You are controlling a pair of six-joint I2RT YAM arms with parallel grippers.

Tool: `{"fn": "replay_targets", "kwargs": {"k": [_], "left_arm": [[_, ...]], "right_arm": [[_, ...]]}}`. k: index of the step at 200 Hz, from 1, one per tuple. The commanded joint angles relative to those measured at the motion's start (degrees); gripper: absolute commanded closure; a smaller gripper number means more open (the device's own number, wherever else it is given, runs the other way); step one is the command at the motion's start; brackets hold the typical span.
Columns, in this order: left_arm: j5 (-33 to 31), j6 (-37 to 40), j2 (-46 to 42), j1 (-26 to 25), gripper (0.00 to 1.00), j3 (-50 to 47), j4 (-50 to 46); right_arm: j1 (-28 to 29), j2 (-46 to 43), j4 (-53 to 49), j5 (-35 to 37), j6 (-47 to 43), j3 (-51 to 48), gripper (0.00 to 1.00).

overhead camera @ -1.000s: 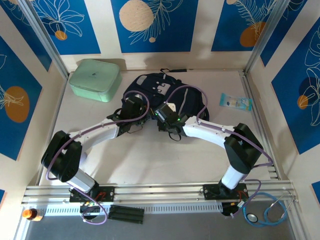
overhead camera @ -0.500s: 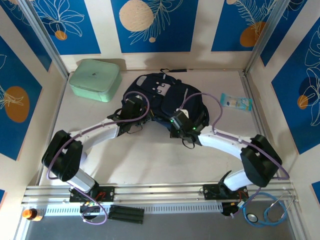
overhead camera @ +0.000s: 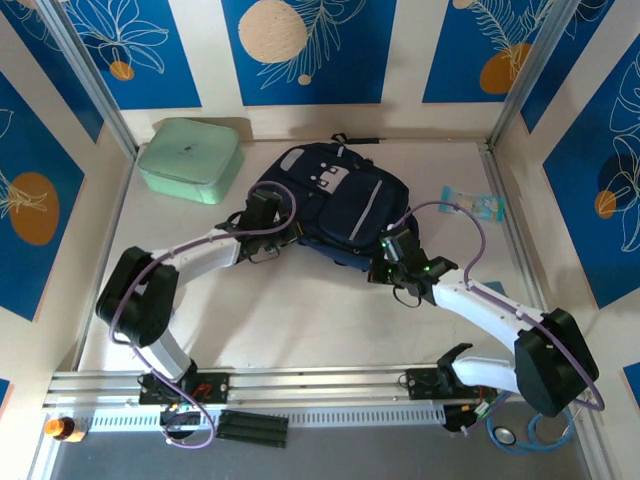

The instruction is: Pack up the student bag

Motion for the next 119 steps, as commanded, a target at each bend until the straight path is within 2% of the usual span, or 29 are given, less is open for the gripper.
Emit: {"fn": "replay_targets", "kwargs": {"k": [1, 8, 34, 47, 74, 90, 119], "left_arm": [[0.14, 5.02, 2.96, 2.99, 1.00, 4.03, 1.15], [-0.10, 5.39, 3.49, 3.45, 1.00, 4.14, 0.81], [-1.46, 5.72, 3.09, 5.86, 0.79, 2.02, -0.03], [-1.49, 5.16, 1.46, 7.34, 0.71, -0.47, 0.53], [-1.93, 4.15, -3.70, 9.67, 0.62, -5.62, 0.50], [-2.44, 3.12, -6.84, 10.18, 0.53, -7.92, -1.12], [3.94, -2.26, -10.12, 9.96, 0.42, -12.77, 0.40]], "right_arm": [[-0.20, 0.87, 1.22, -11.60, -4.31, 0.06, 1.00], [-0.04, 1.77, 2.40, -14.38, -4.83, 0.47, 1.00], [1.25, 6.01, 6.52, -21.92, -5.92, 3.11, 1.00], [2.21, 8.73, 8.20, -24.27, -6.58, 5.22, 1.00], [4.81, 15.49, 11.90, -26.95, -7.12, 10.05, 1.00], [6.11, 20.06, 14.00, -28.73, -6.38, 13.27, 1.00], [8.99, 27.16, 15.84, -31.22, -6.44, 19.61, 1.00]]}}
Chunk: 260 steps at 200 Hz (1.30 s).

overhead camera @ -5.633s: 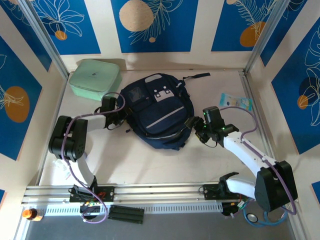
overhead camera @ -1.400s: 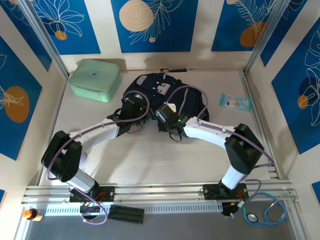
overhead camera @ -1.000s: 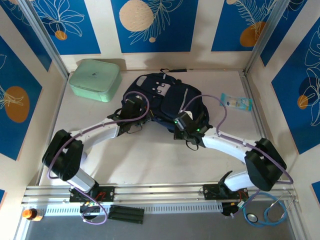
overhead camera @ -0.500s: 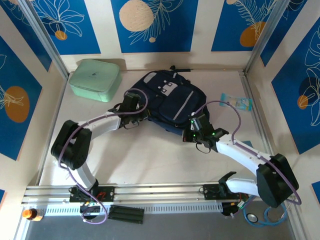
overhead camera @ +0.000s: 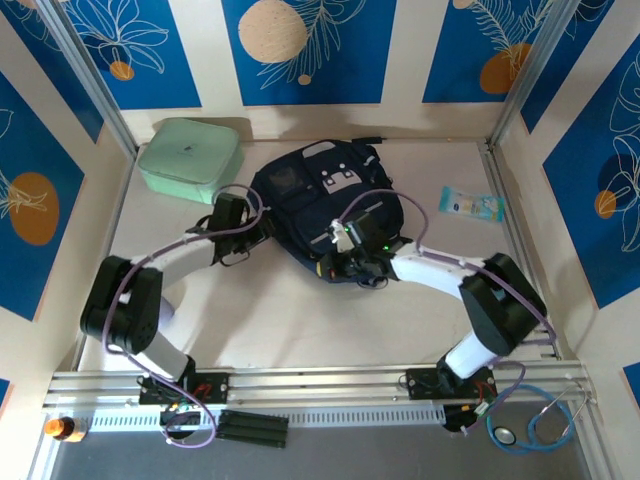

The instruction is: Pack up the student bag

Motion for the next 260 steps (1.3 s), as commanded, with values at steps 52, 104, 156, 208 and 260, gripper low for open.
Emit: {"fn": "replay_targets", "kwargs": {"k": [52, 104, 156, 208, 260], "left_arm": [[10.48, -16.07, -3.73, -1.24, 0.35, -11.28, 12.88], [12.48, -21.17, -0.05, -1.39, 0.33, -13.96, 24.76], [10.83, -19.90, 1.74, -1.92, 0.40, -12.27, 22.21], [10.40, -19.79, 4.29, -2.18, 0.62, -10.10, 20.78], [8.78, -19.23, 5.30, -2.21, 0.93, -9.14, 19.52]], "right_arm": [[6.11, 9.52, 4.19, -4.76, -0.21, 11.22, 1.00], [7.73, 10.49, 1.83, -3.55, -0.59, 12.83, 1.00], [7.99, 10.91, 1.21, -2.50, -0.69, 13.11, 1.00], [7.98, 10.47, -1.45, -0.41, 0.19, 12.81, 1.00], [8.08, 10.83, -14.41, 7.36, 2.42, 16.04, 1.00]]}}
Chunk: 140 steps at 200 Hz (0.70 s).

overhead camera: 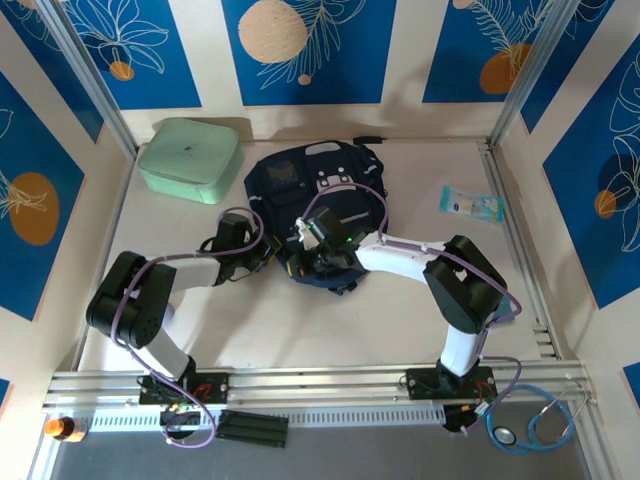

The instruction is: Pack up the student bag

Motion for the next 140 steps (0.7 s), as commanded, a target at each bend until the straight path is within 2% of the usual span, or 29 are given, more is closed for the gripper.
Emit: {"fn": "replay_targets", "kwargs": {"k": [1, 35, 100, 140], "left_arm": [[-1.93, 1.34, 1.34, -0.30, 0.93, 2.03, -1.90], [-3.39, 3.80, 0.62, -0.25, 1.00, 3.74, -6.42], [-4.26, 4.85, -0.31, -0.19, 1.00, 4.37, -7.76], [-2.67, 6.21, -0.15, -0.32, 1.00, 5.84, -8.77]], "right_arm": [[0.83, 0.01, -9.37, 3.93, 1.55, 2.24, 1.00], [0.91, -0.97, -18.32, 10.58, 4.71, 3.74, 1.00], [2.84, -2.63, -30.51, 27.36, 11.00, 5.74, 1.00], [3.94, -2.89, -26.07, 23.58, 7.70, 5.10, 0.98]]}}
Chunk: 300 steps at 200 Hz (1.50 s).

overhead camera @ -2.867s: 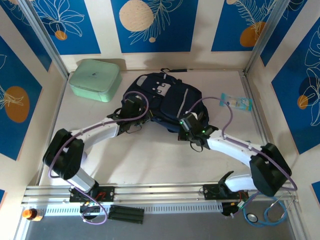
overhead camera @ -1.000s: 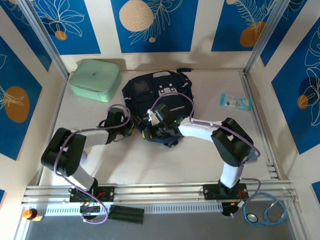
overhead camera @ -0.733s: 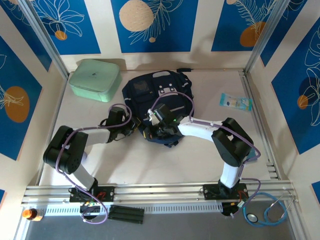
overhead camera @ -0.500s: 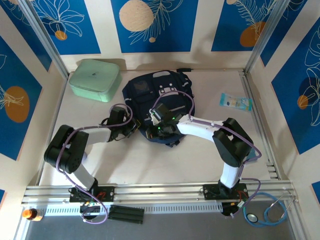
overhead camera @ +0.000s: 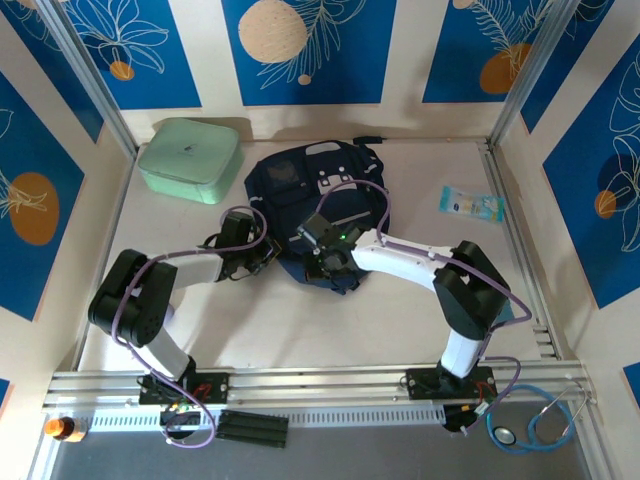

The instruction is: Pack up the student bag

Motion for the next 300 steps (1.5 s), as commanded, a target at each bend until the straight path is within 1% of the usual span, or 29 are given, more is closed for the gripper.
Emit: {"fn": "replay_targets", "kwargs": {"k": [1, 32, 51, 83, 92, 109, 133, 177, 202, 226, 246, 261, 283, 300], "left_arm": [[-0.74, 2.96, -0.76, 0.07, 1.00, 2.90, -1.75], [-0.15, 3.82, -0.91, -0.13, 1.00, 3.61, -2.50], [0.38, 3.75, -0.66, -0.12, 0.99, 3.70, -2.50], [0.25, 3.76, -0.83, -0.20, 0.98, 3.61, -2.37], [0.05, 3.80, -0.96, -0.20, 0.98, 3.61, -2.37], [-0.34, 3.95, -0.99, -0.20, 0.98, 3.56, -2.53], [-1.71, 5.63, -0.91, 0.13, 0.98, 4.78, -4.82], [-3.18, 8.23, -0.50, 0.63, 0.98, 8.51, -7.73], [-3.20, 8.44, -0.53, 0.64, 0.98, 9.71, -8.05], [-3.72, 8.19, -0.64, 0.62, 0.98, 10.07, -7.54], [-4.08, 8.19, -0.16, 0.66, 0.98, 10.51, -7.35], [-4.34, 8.32, 0.23, 0.68, 0.97, 10.88, -7.46], [-5.90, 10.45, 0.95, 0.99, 0.86, 11.89, -9.58], [-7.95, 12.57, 1.95, 1.99, 0.80, 12.58, -12.86]], "right_arm": [[0.36, -0.57, -3.86, 1.90, -0.85, -0.40, 0.97], [1.04, 2.44, -4.52, 2.60, -0.29, 2.58, 0.92], [1.06, 3.76, -3.95, 3.01, 0.49, 3.20, 0.85], [1.22, 5.50, -4.55, 3.87, 1.16, 4.79, 0.84], [1.37, 5.51, -4.60, 4.58, 1.16, 4.72, 0.85], [1.41, 4.15, -3.31, 5.12, 0.65, 3.55, 0.93], [1.42, 0.71, -3.29, 7.61, 0.46, 1.51, 0.98], [0.68, -10.01, -2.53, 14.30, -2.68, -6.82, 0.99], [-2.32, -14.90, -2.58, 15.81, -1.82, -11.46, 1.00], [-6.14, -16.55, -4.03, 16.44, 1.09, -14.01, 1.00], [-9.55, -16.64, -5.22, 14.97, 3.35, -14.46, 1.00], [-10.57, -16.77, -4.04, 12.74, 2.75, -14.65, 1.00], [-9.83, -16.59, 0.20, 7.96, -1.16, -14.50, 1.00], [-8.88, -15.88, 4.36, 3.33, -3.54, -14.20, 1.00]]}}
